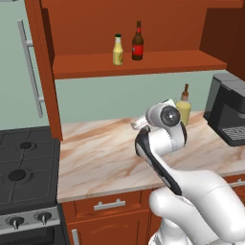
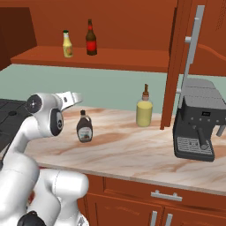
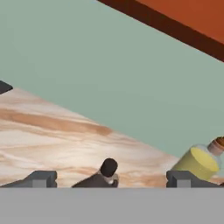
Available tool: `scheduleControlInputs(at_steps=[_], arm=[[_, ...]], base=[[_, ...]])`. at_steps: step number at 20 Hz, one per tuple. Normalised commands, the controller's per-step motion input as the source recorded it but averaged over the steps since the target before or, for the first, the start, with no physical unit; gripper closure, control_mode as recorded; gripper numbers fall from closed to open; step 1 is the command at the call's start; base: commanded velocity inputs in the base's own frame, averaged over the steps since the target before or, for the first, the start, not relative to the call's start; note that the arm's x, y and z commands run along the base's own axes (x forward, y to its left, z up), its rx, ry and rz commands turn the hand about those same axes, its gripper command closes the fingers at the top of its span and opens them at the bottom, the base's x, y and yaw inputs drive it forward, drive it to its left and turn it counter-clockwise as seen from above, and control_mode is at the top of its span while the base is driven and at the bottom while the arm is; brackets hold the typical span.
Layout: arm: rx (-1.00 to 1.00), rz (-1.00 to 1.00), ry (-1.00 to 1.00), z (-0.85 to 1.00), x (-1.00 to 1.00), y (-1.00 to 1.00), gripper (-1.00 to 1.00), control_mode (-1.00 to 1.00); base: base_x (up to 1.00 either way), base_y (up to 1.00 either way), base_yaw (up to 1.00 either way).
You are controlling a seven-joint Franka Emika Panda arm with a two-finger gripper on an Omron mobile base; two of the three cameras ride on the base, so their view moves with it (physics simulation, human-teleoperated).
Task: Pick the syrup bottle and mustard from the counter and place them in the cabinet.
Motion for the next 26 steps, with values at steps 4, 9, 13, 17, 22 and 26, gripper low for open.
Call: scheduleControlInputs(at_steps=[4,9,13,17,22,26], arm=[[-0.05,0.05,0.15,-0.59,0.06,-0.30,-1.00,-1.00],[0.00,0.07,0.08,-0.31,0.13,-0.28,-1.00,-1.00],[0.07,0.04,0.01,-0.23,0.05,-0.26,-1.00,-1.00],[0.10,0.00,0.00,-0.07,0.13,-0.06,-1.00,-1.00],[0.04,0.00,0.02,-0.01,0.28,0.03,-1.00,-1.00],[0.00,0.00,0.13,0.00,0.25,0.03,-1.00,-1.00]], base=[[0.00,0.00,0.00],[0.00,0.00,0.00],[0.00,0.00,0.00],[0.00,0.00,0.00],[0.00,0.00,0.00],[0.00,0.00,0.00]])
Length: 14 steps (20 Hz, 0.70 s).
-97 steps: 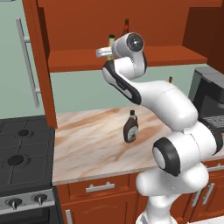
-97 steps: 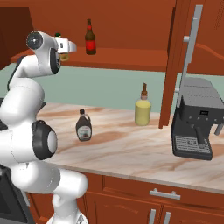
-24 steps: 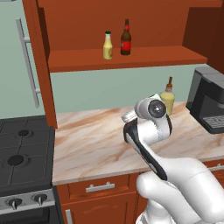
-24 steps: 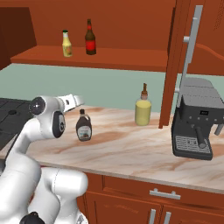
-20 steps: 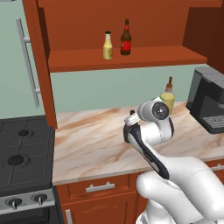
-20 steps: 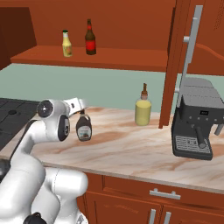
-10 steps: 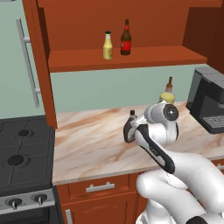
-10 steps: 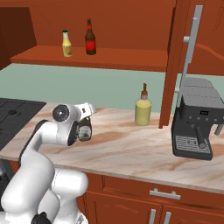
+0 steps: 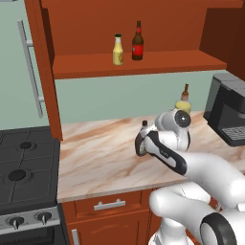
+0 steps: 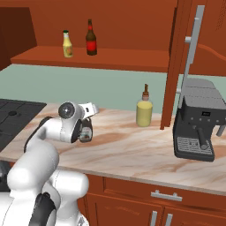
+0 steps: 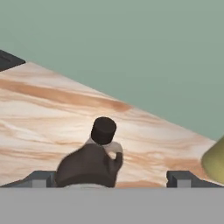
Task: Pick the syrup bottle and mustard from the counter and place them in the cabinet.
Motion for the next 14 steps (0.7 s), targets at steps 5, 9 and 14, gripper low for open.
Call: scheduleControlInputs(at_steps=[5,9,14], arm=[[-0.04,0.00,0.14,-0.02,0.11,0.00,-1.00,-1.00],[-0.02,0.00,0.10,-0.04,0.03,0.00,-1.00,-1.00],[0.00,0.00,0.03,-0.07,0.00,0.01,-1.00,-1.00]], base=[[0.00,0.00,0.00],[0.00,0.00,0.00],[0.00,0.00,0.00]])
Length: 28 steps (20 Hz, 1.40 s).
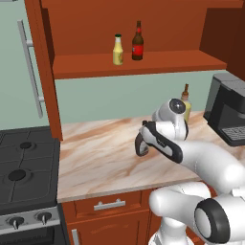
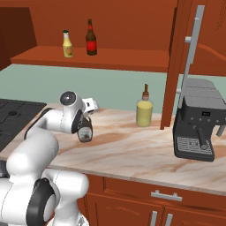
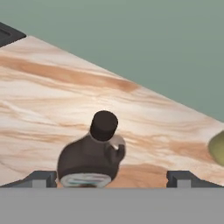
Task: Pick the syrup bottle and mustard from the counter and place them in the cabinet.
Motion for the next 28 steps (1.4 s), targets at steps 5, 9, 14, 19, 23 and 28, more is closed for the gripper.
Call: scheduleControlInputs(at_steps=[5,9,14,19,23,28], arm=[[0.00,0.00,0.05,-0.09,0.00,0.15,-1.00,-1.00],[0.00,-0.02,0.08,-0.03,0.04,0.22,-1.00,-1.00],[0.00,-0.02,0.06,0.00,0.03,0.13,-1.00,-1.00],[0.01,0.00,0.00,-0.05,0.02,0.00,-1.00,-1.00],[0.01,0.00,0.00,-0.15,0.02,0.00,-1.00,-1.00],[0.00,0.00,0.00,-0.15,0.05,0.00,-1.00,-1.00]], base=[[0.00,0.00,0.00],[0.00,0.00,0.00],[0.00,0.00,0.00],[0.00,0.00,0.00],[0.00,0.00,0.00],[0.00,0.00,0.00]])
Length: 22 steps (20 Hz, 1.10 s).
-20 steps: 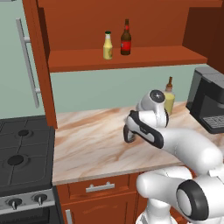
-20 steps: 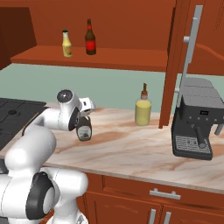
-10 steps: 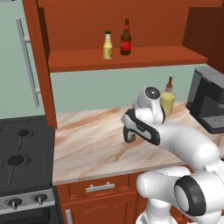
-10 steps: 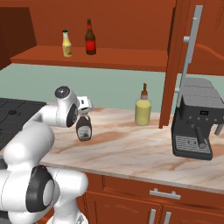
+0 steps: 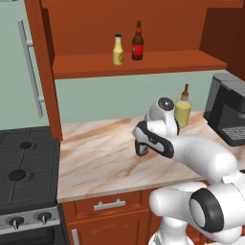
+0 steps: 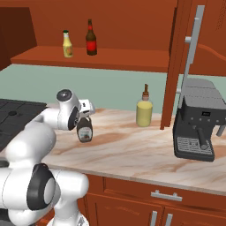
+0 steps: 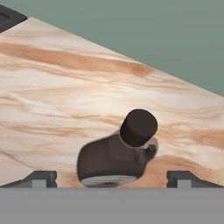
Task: Pick the syrup bottle and mustard from the counter and place them in the cabinet.
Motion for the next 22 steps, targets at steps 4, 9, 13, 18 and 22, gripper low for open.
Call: scheduleControlInputs(at_steps=[4,9,13,18,22], arm=[[0.00,0.00,0.00,-0.10,0.19,0.00,-1.00,-1.00],[0.00,-0.01,0.00,-0.10,0.28,0.00,-1.00,-1.00],[0.01,-0.01,0.00,-0.11,0.29,0.00,-1.00,-1.00],[0.02,-0.01,0.00,-0.16,0.24,0.00,-1.00,-1.00],[0.02,0.00,0.00,-0.15,0.20,0.00,-1.00,-1.00]], base=[[0.00,0.00,0.00],[0.00,0.00,0.00],[0.00,0.00,0.00],[0.00,0.00,0.00],[0.00,0.00,0.00]])
